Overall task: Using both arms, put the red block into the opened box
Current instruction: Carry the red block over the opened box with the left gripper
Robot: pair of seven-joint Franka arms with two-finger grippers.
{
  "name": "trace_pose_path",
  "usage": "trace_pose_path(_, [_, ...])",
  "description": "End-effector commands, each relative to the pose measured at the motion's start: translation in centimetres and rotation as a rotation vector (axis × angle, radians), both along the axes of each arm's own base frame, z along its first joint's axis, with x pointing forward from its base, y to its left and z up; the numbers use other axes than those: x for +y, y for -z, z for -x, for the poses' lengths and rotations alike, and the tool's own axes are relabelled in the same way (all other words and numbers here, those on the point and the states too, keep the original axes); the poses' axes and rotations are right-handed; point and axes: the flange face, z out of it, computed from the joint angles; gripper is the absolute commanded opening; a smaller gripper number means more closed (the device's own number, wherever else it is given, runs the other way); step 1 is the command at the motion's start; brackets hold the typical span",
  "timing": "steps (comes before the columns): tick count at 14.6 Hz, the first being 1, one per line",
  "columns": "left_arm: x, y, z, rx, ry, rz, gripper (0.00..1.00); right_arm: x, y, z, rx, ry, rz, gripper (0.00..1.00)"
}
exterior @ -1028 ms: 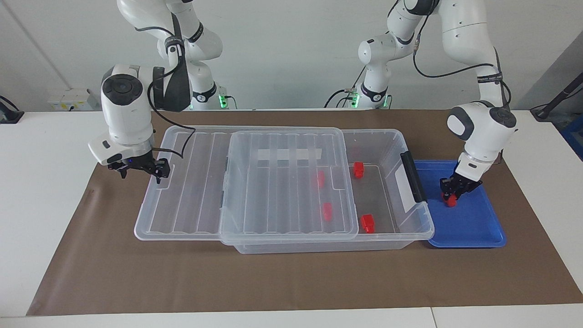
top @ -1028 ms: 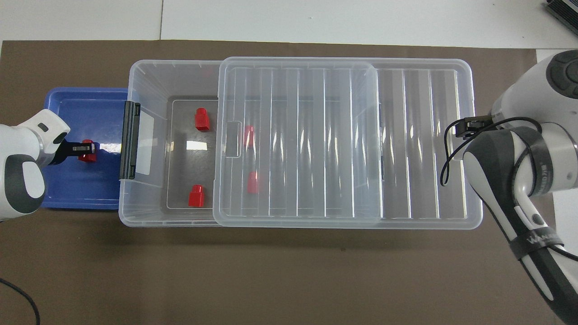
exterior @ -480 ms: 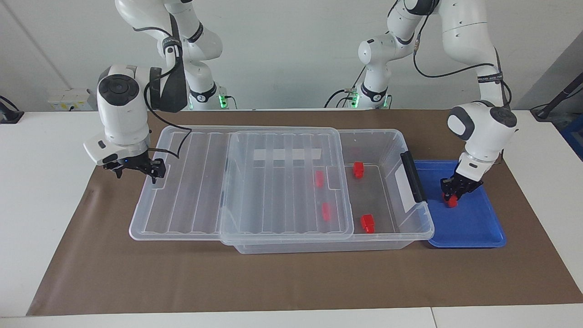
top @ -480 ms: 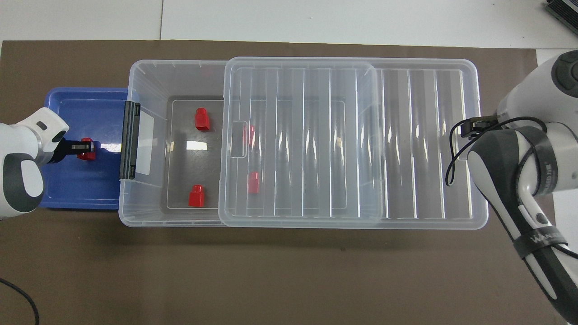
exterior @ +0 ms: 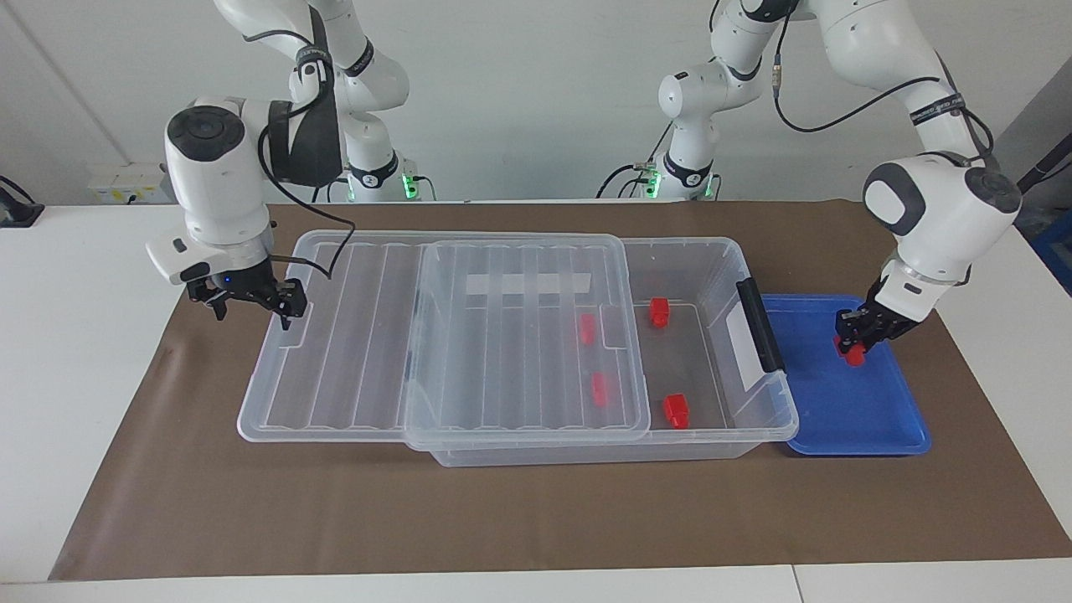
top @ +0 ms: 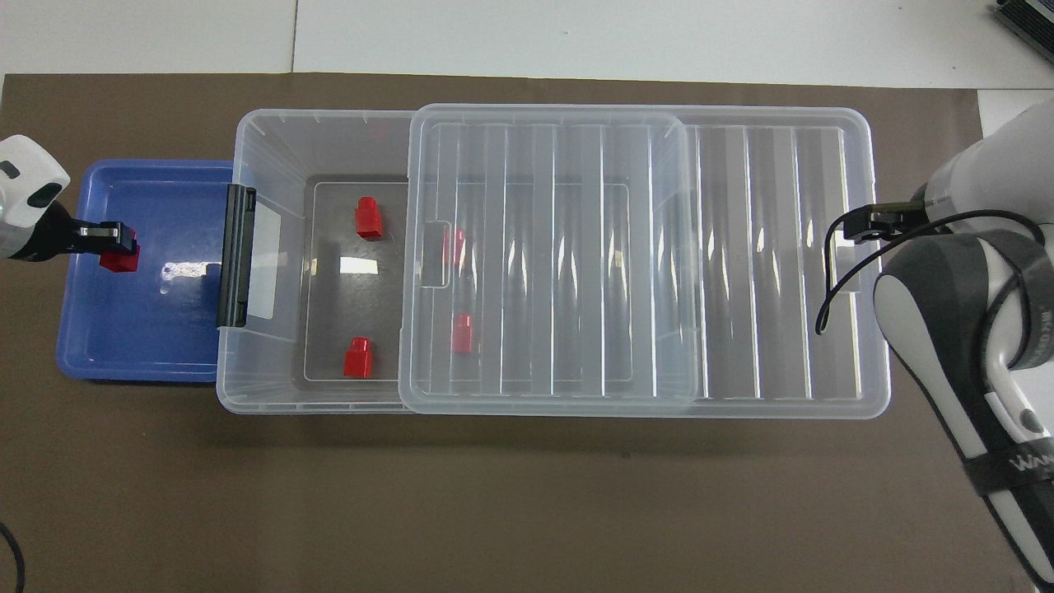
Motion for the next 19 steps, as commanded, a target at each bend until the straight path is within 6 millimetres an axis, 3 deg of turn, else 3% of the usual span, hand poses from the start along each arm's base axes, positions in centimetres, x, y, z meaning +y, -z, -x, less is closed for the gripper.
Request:
trace_pose_path(1, [-3.2,-7.2,-0.6,0.056,-0.052,-0.002,0.0,0.1,-3.2,1.7,-0.019,0.021,-0.079,1.0])
trace_pose_path(5, [-11.8,-11.1,0.3,0.093,-0.153,-0.033,0.0,-0.5,-7.4,3.7,0.005,0.063,-0.147,1.0])
trace_pose_path(8, [-17.9,-11.7,1.0,0.068,-0.214,-0.046,0.0,-0.9,-11.0,5.1,0.078,0.102,-0.193,1.0])
trace_pose_path(10, [-20.1,-11.8,1.4,0.05,-0.212,-0.046,0.0,-1.0,-11.8,5.9,0.124,0.112,-0.209,1.0])
trace_pose_path(12, [-22.7,-11.0,2.2,0.033,-0.192,-0.041,0.0,-0.8,-11.6,5.9,0.119,0.11,-0.208,1.0])
trace_pose_path(15, [-25.7,-7.1,3.6,-0.001,-0.162,-0.037,0.0,-0.9,-11.5,6.0,0.112,0.108,-0.207,1.0])
trace_pose_path(19, [-26.3,-3.6,4.8,-0.028,-0.174,-0.039,0.0,-0.9,-11.4,6.1,0.107,0.11,-0.208,1.0])
